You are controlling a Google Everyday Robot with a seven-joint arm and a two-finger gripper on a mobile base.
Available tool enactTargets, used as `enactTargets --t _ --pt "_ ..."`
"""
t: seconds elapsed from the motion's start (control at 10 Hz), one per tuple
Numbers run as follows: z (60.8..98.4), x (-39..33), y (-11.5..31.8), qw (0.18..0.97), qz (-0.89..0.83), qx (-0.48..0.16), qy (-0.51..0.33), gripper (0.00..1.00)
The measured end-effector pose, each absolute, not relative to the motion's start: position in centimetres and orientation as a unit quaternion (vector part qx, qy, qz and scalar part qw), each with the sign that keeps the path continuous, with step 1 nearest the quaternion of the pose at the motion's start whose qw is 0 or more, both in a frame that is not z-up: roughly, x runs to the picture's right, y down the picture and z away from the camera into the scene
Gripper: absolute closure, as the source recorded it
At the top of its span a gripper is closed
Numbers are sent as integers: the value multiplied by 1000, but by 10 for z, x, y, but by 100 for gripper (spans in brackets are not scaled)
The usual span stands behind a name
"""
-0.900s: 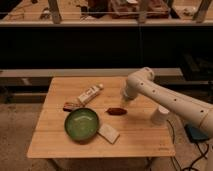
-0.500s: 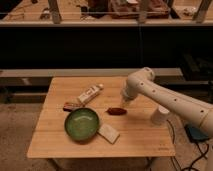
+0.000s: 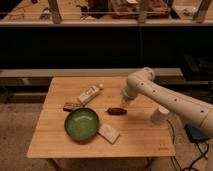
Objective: Place the pepper in the ceramic bowl
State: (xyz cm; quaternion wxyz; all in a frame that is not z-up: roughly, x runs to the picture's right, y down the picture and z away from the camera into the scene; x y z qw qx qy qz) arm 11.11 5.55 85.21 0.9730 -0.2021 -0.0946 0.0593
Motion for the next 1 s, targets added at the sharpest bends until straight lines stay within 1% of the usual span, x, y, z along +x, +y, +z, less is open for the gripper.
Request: enactTargets --t 0.3,0.7,1.0 --pt "852 111 56 973 60 -202 -96 46" --pt "858 87 66 967 51 -214 -125 46" --pt "863 85 73 963 53 -223 -141 46"
